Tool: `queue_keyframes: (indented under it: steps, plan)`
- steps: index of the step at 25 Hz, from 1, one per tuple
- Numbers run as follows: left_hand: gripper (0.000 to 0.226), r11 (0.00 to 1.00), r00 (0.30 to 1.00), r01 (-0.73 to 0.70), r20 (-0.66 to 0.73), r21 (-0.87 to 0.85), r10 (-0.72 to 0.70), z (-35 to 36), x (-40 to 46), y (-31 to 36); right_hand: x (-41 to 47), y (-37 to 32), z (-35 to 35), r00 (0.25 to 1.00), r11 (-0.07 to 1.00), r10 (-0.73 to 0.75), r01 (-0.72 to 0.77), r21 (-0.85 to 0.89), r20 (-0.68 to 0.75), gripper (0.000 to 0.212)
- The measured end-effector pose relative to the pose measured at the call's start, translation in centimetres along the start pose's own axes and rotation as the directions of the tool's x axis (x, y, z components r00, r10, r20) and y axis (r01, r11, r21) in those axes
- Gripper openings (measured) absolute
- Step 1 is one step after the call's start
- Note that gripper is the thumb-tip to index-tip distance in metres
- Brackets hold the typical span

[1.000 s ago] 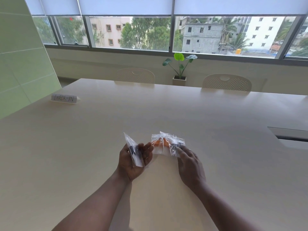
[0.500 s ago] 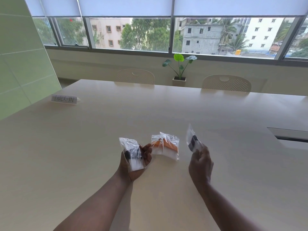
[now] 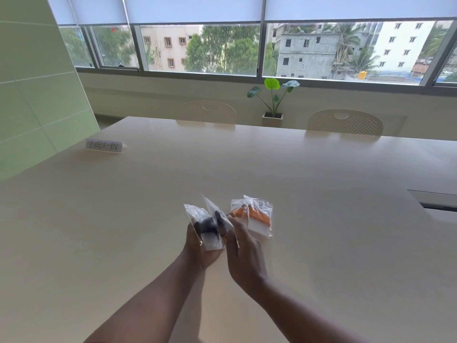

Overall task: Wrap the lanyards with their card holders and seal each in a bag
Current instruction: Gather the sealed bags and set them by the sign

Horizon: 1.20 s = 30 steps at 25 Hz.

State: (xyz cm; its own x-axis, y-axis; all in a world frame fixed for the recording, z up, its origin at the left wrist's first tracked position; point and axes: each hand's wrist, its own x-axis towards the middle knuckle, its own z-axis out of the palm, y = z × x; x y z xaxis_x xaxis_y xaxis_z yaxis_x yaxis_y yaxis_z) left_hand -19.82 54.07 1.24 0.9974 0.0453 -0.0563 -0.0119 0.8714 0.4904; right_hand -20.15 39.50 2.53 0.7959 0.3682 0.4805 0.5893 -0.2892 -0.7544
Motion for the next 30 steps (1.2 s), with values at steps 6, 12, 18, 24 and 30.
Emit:
queue_keyframes:
  steps: [6,12,18,24,30]
  plan:
    - [0.096,0.997,0.992,0.08,0.098,0.0,-0.079,-0.3,-0.4,0.4,0.2,0.5,1.1,0.99,0.998,-0.051,0.056,-0.031,0.129,0.036]
    - [0.05,0.998,0.999,0.037,0.003,-0.053,-0.037,-0.1,0.1,0.4,1.6,2.2,-1.4,1.0,0.981,0.007,-0.006,-0.193,0.002,0.049]
    - [0.076,0.999,0.994,0.049,-0.099,-0.01,-0.05,0.1,0.2,0.6,3.6,6.2,-4.4,0.942,0.806,0.301,-0.169,-0.567,0.148,0.079]
    - [0.059,0.998,0.987,0.051,-0.153,-0.027,-0.054,0.6,0.0,0.5,3.6,6.7,-5.1,0.97,0.852,0.199,-0.102,-0.513,0.138,0.043]
    - [0.042,0.999,0.977,0.011,-0.21,-0.034,-0.018,0.8,-0.1,0.3,3.8,5.9,-6.0,0.92,0.869,0.274,-0.362,-0.337,-0.28,0.029]
